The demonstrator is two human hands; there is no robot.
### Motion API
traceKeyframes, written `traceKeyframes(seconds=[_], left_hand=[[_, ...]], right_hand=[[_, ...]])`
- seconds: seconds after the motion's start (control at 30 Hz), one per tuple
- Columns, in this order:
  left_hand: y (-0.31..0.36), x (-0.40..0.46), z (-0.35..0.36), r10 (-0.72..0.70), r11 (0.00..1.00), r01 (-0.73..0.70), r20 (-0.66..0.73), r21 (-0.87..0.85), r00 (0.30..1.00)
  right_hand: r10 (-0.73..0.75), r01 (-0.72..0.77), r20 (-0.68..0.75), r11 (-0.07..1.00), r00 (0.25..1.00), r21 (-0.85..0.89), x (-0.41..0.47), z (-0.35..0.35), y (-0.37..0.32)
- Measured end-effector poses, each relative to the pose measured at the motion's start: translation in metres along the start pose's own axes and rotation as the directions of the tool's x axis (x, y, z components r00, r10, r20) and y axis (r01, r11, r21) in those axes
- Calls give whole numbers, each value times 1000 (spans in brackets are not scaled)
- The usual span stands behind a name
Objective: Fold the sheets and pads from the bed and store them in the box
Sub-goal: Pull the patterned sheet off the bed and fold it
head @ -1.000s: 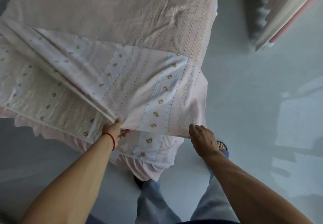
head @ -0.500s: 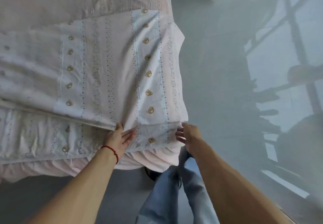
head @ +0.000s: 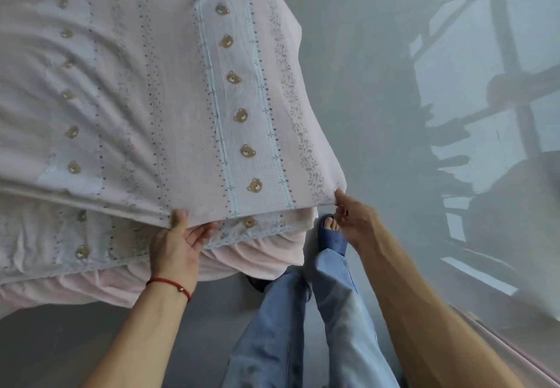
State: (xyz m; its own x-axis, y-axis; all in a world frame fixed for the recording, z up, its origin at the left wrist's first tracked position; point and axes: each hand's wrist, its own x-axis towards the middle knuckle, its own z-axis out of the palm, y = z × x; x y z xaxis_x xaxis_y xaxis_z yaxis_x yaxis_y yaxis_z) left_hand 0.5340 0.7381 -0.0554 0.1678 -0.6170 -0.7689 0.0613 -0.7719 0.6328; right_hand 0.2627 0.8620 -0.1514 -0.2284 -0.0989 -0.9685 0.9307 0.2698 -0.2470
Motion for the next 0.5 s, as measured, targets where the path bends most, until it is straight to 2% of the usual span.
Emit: traceKeyframes(seconds=[0.1,0.2,0.33,0.43,0.47,0.5], left_hand=[[-8,-14,-6,43,999,-43,-32,15,999],[-23,-17,-17,45,998,-40,-91,56,995],[-35,-13,-25,19,998,-14,-76,67,997],[-40,-10,-27,14,995,-8,-65,97,998],[-41,-10,-28,10,995,-4,-66,97,998],[-41,-9,-28,1,996,5,-59,94,998]], right_hand=[[-102,102,-19,995,995,12,-1,-7,21],[-44,46,-55,999,998,29,7,-14,46],[-116,122,-92,991,989,52,10,-15,66],[-167,148,-163,982,972,-120,15,-7,64],[-194,141,-189,956,963,-259,12,-1,62],[-260,146,-211,886,942,-440,9,6,61]])
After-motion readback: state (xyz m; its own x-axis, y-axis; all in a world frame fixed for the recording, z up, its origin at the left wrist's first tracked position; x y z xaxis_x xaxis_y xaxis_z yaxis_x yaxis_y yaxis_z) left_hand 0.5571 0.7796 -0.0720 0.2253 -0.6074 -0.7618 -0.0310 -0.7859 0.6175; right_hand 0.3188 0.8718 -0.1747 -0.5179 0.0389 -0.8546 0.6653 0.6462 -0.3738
